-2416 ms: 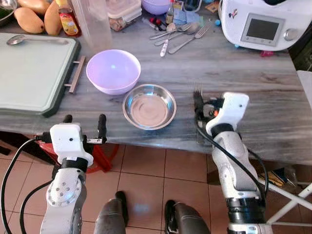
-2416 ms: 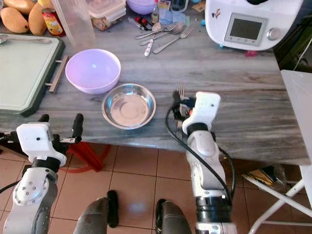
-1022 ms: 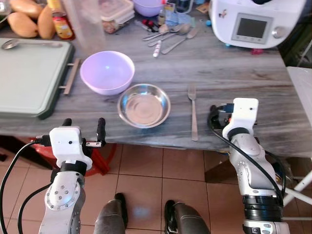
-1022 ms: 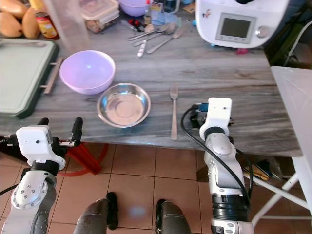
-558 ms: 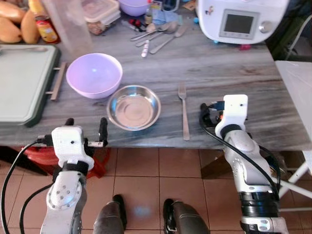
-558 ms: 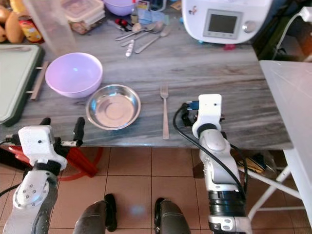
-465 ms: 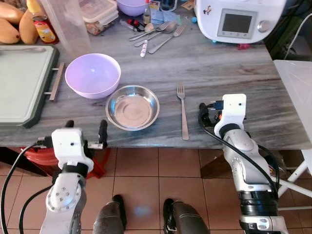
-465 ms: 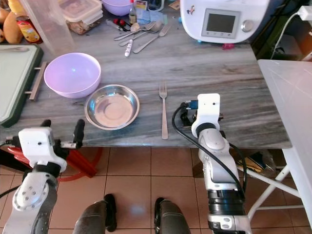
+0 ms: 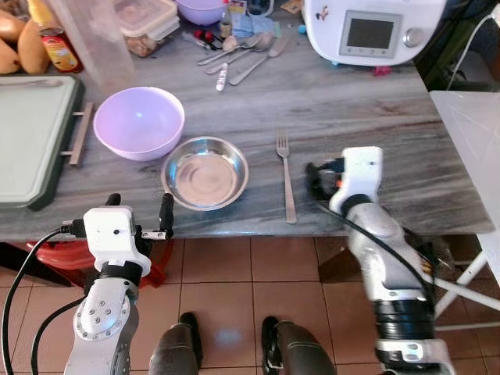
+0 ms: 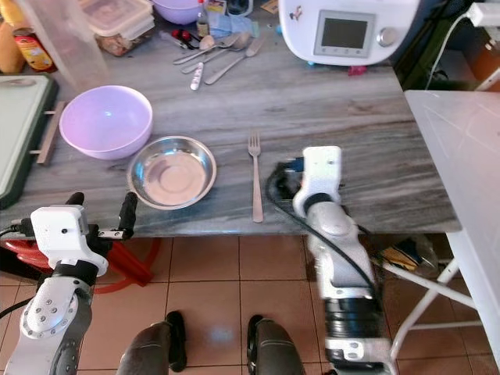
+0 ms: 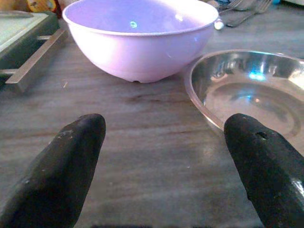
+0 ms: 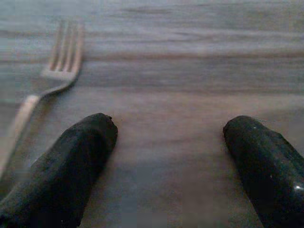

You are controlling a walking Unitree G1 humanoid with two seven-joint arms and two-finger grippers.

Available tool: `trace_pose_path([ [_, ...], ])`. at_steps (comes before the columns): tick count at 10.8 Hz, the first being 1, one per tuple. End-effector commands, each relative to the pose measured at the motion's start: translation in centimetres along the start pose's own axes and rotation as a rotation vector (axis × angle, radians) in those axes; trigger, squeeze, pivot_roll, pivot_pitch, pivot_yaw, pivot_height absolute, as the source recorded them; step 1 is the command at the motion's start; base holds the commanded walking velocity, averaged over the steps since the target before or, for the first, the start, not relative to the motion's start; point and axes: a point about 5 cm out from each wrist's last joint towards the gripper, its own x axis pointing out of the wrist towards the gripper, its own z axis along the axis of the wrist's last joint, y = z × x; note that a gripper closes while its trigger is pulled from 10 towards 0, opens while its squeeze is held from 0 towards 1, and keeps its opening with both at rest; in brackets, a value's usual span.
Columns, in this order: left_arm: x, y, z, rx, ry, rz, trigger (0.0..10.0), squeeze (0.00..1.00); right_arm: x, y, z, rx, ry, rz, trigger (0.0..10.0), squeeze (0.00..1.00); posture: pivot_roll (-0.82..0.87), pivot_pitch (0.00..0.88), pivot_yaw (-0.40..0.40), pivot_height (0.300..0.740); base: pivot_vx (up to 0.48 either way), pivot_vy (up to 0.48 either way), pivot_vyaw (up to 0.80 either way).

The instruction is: Setting the table

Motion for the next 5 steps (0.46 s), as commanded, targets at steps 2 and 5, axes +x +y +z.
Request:
trace_pose_path([
  [2,-0.2,0.0,-0.3,0.000,0.013,-0.008,10.0,0.00,0.2,2.1,-2.2,0.010,0.110,0.095,10.0,0.00,0.02,0.276,-0.037,0.740,0.000,0.000,0.00],
  [5,-0.1,-0.1,-0.2,-0.002,0.011,-0.007,10.0,0.00,0.6,3.2,-2.3,0.004,0.127,0.144,10.0,0.00,0.02,0.275,-0.038,0.740,0.000,0.000,0.00],
])
